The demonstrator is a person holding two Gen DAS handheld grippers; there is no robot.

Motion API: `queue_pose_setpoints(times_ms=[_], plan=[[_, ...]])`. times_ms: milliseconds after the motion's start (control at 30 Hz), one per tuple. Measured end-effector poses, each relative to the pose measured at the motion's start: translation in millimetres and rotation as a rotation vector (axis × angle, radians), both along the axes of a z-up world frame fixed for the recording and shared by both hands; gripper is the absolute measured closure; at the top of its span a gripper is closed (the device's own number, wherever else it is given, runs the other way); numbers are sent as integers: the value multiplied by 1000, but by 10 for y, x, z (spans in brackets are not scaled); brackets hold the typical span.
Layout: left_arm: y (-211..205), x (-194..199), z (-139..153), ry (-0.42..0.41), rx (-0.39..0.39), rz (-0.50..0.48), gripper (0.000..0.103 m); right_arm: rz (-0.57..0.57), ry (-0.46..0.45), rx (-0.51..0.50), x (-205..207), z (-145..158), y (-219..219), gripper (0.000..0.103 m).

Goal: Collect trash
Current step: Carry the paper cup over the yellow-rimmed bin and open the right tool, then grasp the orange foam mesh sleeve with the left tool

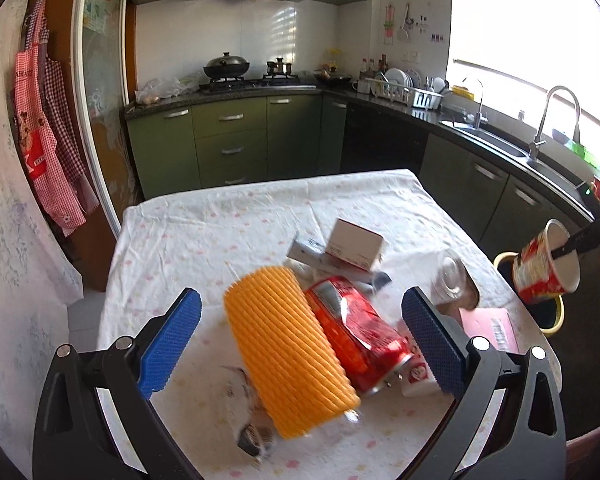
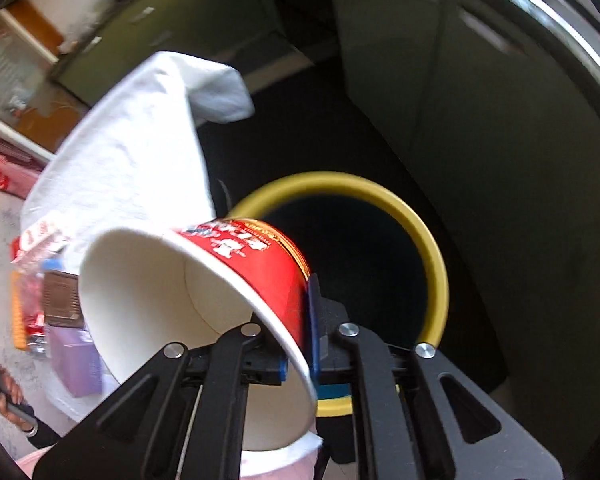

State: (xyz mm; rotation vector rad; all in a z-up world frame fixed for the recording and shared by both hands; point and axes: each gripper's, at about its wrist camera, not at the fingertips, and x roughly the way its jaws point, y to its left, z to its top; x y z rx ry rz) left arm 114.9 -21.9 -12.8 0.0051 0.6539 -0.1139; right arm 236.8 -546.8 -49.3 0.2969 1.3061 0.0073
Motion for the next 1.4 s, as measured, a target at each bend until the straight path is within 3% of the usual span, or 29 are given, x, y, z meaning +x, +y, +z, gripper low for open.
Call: queue_pose_setpoints(times_ms=[267, 333, 367, 400, 667, 900, 1033, 1167, 1233, 1400], plan=[[-272, -5, 8, 23, 58, -17, 4, -15, 100, -12, 267, -707, -66, 94], [-332, 6, -4, 31, 64, -27, 4, -37, 100, -13, 322, -809, -100, 77], [-369, 20, -13, 37, 67, -34, 4, -47, 98, -11, 310, -831, -132, 54], [-407, 34, -22, 41, 71, -42, 4, -62, 90, -13, 319, -846, -145, 52], [-443, 115, -100, 73, 103, -48, 4, -31, -3, 22, 180, -555, 36, 52], [-49, 362, -227, 228, 83, 30, 5, 87, -75, 54, -10, -268, 525, 52], [131, 571, -412, 353, 41, 55, 19, 143, -83, 55, -5, -205, 756, 52], [276, 717, -618, 474, -52, 35, 35, 178, -88, 56, 45, -192, 909, 52], [286, 731, -669, 494, -88, 20, 47, 189, -91, 59, 16, -160, 886, 52], [247, 656, -550, 426, -72, -3, 79, 197, -104, 54, -57, -91, 903, 52]])
